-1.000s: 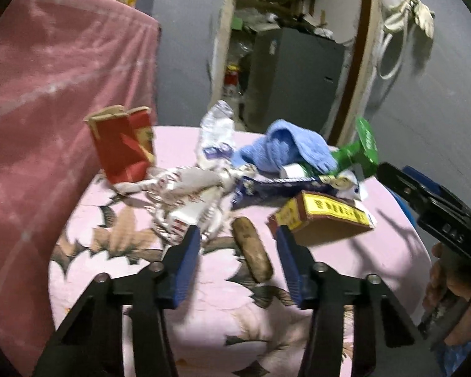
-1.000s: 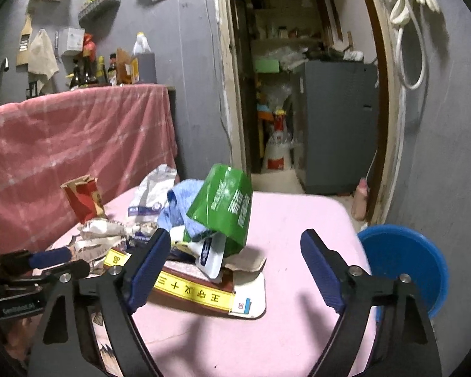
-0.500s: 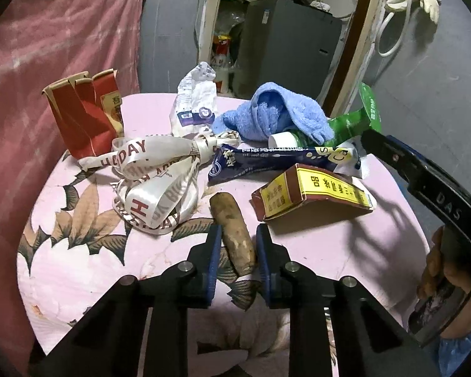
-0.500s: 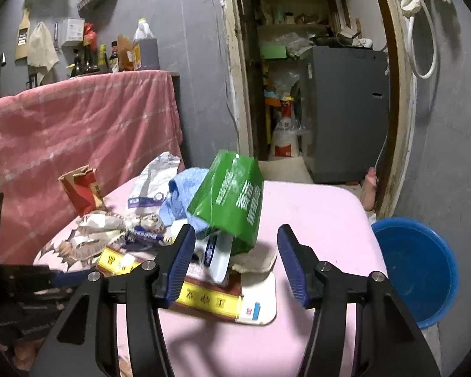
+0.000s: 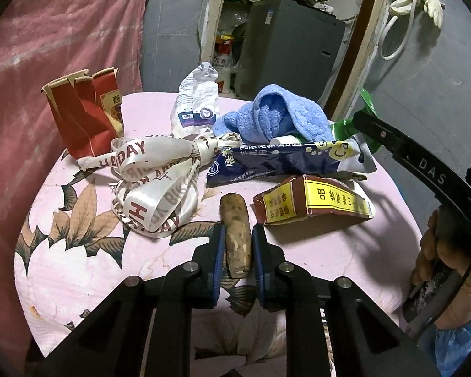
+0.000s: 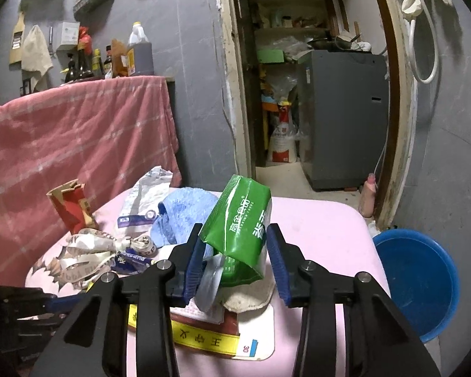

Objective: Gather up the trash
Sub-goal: 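Grasp the brown stick with the left gripper while the right gripper grasps the green bag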

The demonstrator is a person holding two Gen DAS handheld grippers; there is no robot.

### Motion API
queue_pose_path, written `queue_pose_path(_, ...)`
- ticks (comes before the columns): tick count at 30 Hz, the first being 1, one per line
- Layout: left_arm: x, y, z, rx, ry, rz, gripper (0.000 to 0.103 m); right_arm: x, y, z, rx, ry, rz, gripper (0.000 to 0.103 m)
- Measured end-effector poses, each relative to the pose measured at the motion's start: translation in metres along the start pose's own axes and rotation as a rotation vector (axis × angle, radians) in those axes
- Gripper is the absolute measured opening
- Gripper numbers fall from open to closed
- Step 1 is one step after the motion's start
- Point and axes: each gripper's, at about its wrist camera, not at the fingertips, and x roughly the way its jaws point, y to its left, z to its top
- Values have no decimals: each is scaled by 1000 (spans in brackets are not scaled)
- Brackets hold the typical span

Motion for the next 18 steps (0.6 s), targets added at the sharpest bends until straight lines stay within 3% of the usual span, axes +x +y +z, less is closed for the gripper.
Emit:
queue_pose_path(9,2,-7,1,30,14,22,14,0,-2,1,5,4,0,31)
queue_pose_path(11,2,-8,0,31,10,28,14,-2,-3,0,3,0,-3,18)
queue_pose_path(14,0,-5,-1,4,-8,13,13,-3,-2,-1,8,-4,-5,8)
queue_pose_path(18,-9,-4,-1,-10,-59,8,13,-6,-2,-2,3,-16,-7,7)
